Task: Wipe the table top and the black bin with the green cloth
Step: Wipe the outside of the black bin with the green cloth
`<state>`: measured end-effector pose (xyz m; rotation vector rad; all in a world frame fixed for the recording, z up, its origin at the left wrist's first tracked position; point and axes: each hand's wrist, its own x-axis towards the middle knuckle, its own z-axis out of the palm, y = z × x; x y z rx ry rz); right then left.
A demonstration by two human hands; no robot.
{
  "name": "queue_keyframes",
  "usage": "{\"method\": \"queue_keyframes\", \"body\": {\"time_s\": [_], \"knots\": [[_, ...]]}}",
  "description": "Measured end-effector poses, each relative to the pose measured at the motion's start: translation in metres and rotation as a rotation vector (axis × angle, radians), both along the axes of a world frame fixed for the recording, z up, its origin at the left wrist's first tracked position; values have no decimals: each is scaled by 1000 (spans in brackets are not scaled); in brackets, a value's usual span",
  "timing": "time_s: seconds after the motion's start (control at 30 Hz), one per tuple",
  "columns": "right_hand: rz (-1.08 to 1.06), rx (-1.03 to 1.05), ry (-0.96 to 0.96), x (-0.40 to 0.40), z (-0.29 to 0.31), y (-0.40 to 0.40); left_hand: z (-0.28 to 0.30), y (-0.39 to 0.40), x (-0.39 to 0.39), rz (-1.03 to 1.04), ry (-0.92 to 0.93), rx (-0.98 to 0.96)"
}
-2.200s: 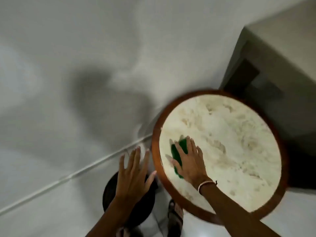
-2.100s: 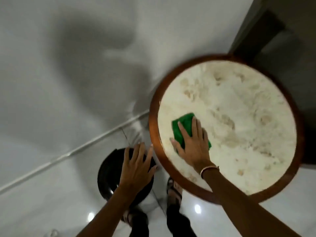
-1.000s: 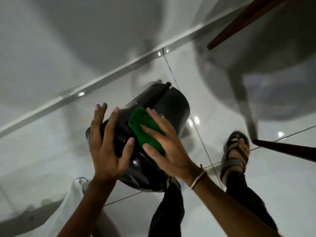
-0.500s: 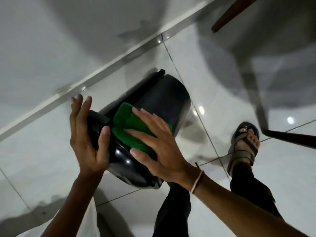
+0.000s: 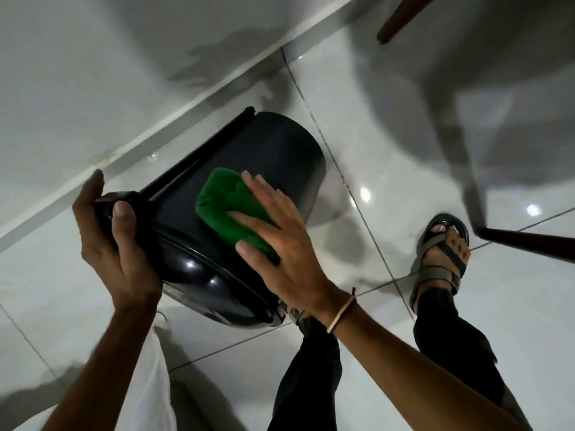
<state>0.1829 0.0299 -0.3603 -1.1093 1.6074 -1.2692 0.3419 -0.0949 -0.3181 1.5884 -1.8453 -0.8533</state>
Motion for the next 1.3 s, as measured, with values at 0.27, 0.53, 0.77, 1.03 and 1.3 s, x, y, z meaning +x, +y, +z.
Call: {"method": "queue_keyframes", "body": {"time_s": [0.27,0.53,0.77,1.03,1.3], "knots": [[-922,602,-567,-90,-80,-1,24,40,-20,-513,-256,-52],[-52,228,-175,-86,70,11,34,76,-65,-56,-172,236],[236,229,224,-56,56,46,21,104,-61,252,-96,311],[-196,812,197,-121,-54,25,16,130,-55,169,-164,290],[366,166,209,-44,28,60,14,124,-39,-14,-97,230]]}}
